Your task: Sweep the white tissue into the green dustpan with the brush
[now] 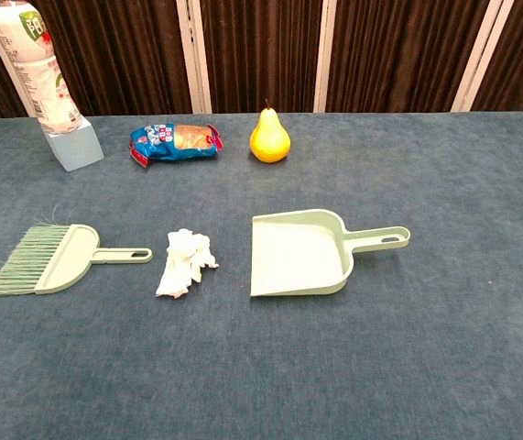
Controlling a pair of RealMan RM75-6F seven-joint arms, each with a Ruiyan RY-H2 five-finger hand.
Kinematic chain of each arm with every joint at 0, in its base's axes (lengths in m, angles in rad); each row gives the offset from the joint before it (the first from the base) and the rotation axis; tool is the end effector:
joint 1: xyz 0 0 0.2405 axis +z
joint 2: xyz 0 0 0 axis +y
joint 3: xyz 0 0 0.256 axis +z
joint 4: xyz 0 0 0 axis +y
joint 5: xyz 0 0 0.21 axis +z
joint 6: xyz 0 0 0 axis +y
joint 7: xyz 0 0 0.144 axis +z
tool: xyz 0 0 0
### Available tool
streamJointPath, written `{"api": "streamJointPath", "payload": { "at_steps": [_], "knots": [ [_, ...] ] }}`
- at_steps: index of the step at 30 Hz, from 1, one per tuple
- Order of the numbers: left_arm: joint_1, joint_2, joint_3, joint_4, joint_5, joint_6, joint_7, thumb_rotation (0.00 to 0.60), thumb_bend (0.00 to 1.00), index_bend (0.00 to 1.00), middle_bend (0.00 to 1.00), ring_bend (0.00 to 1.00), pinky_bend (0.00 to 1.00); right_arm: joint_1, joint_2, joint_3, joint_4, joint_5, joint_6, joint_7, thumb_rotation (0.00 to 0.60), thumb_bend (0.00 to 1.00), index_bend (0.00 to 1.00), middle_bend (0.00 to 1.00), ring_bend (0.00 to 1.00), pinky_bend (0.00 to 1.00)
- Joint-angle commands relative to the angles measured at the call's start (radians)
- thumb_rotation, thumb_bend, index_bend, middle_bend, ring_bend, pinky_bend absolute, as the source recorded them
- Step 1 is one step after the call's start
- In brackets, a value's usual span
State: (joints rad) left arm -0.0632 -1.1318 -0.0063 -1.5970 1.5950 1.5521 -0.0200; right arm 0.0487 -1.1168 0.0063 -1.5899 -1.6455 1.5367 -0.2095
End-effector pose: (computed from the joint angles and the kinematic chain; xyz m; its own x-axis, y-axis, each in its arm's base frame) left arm -0.3037 0.1648 0.1539 0.3832 -0.0113 0.9236 0.9202 -0.0824 -0.3828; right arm -0.3031 -0.1598 0.1542 0.6021 0.0178 0.7982 -0.7916 -0.1176 0.5997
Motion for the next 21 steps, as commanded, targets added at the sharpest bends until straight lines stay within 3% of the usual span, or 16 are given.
{"api": "streamJointPath", "payload": {
  "at_steps": [1, 21],
  "knots": [
    [0.000, 0.000, 0.000, 0.000, 0.001, 0.001, 0.001, 0.600, 0.00, 0.00, 0.00, 0.00, 0.00, 0.000, 0.000, 0.001, 0.003, 0.000, 0.000, 0.006, 0.600, 0.30, 0.00, 0.00, 0.00, 0.00],
    [0.001, 0.003, 0.001, -0.003, -0.003, -0.001, -0.001, 0.600, 0.00, 0.00, 0.00, 0.00, 0.00, 0.007, 0.006, 0.004, -0.028, -0.007, -0.002, 0.021, 0.600, 0.30, 0.00, 0.00, 0.00, 0.00]
  ]
}}
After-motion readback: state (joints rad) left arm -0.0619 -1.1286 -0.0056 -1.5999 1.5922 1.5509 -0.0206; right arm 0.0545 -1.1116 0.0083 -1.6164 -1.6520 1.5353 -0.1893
